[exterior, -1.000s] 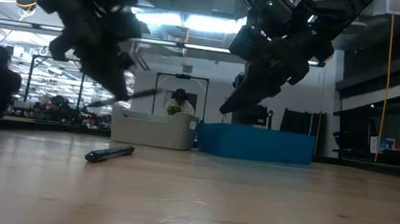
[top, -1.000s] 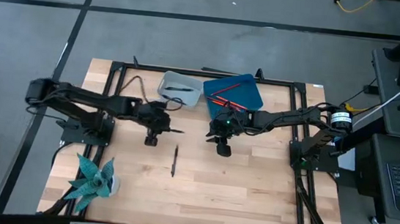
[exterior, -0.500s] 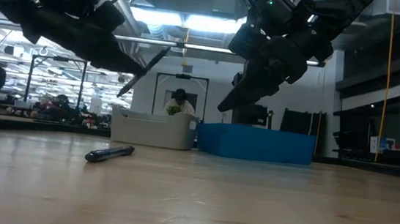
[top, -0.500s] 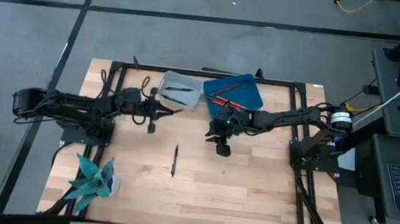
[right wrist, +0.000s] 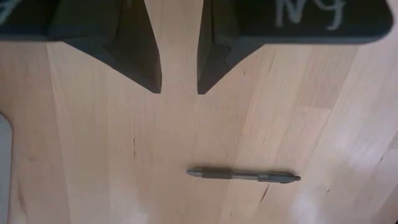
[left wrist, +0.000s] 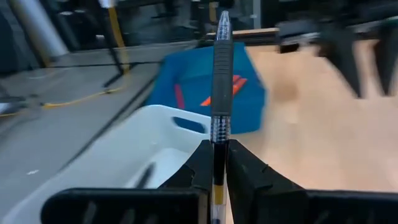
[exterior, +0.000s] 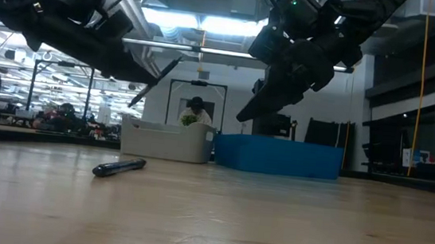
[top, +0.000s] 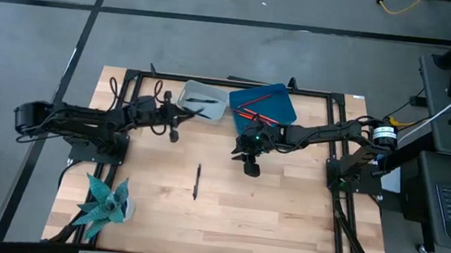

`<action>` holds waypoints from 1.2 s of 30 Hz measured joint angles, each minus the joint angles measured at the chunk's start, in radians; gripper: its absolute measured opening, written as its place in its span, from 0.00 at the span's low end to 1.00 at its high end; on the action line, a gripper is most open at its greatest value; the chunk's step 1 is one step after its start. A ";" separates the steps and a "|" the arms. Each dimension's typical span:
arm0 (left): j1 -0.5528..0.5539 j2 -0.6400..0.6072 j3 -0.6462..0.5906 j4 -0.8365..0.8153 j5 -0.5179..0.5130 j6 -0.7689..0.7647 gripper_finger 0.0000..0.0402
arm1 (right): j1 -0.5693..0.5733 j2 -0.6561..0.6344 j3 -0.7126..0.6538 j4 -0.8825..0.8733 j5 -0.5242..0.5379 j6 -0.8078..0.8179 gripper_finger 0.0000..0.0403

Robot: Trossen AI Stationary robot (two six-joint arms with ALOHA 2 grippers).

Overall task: Sort pens & pencils
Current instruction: Put the black pen into the gray bin

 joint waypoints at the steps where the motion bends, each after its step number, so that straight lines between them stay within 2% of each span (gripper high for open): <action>1: 0.000 0.005 0.000 0.011 -0.028 0.002 0.05 | 0.000 0.000 0.000 0.000 0.000 0.000 0.26; 6: 0.002 0.044 0.000 0.084 -0.127 0.010 0.05 | 0.000 0.000 0.000 0.000 0.000 0.000 0.26; 12: 0.038 0.113 0.000 0.139 -0.151 0.003 0.05 | 0.000 0.000 0.000 0.000 0.000 -0.004 0.26; 16: 0.056 0.176 0.000 0.244 -0.169 0.007 0.05 | 0.000 0.000 0.000 0.000 0.000 -0.004 0.26; 25: 0.125 0.278 0.059 0.255 -0.119 0.010 0.05 | 0.000 0.000 0.000 -0.003 0.000 -0.004 0.26; 29: 0.157 0.308 0.089 0.250 -0.045 0.010 0.05 | 0.000 0.000 0.000 -0.009 0.000 -0.004 0.26; 36: 0.197 0.326 0.142 0.132 -0.009 0.011 0.05 | 0.000 0.000 0.000 -0.042 0.000 -0.004 0.26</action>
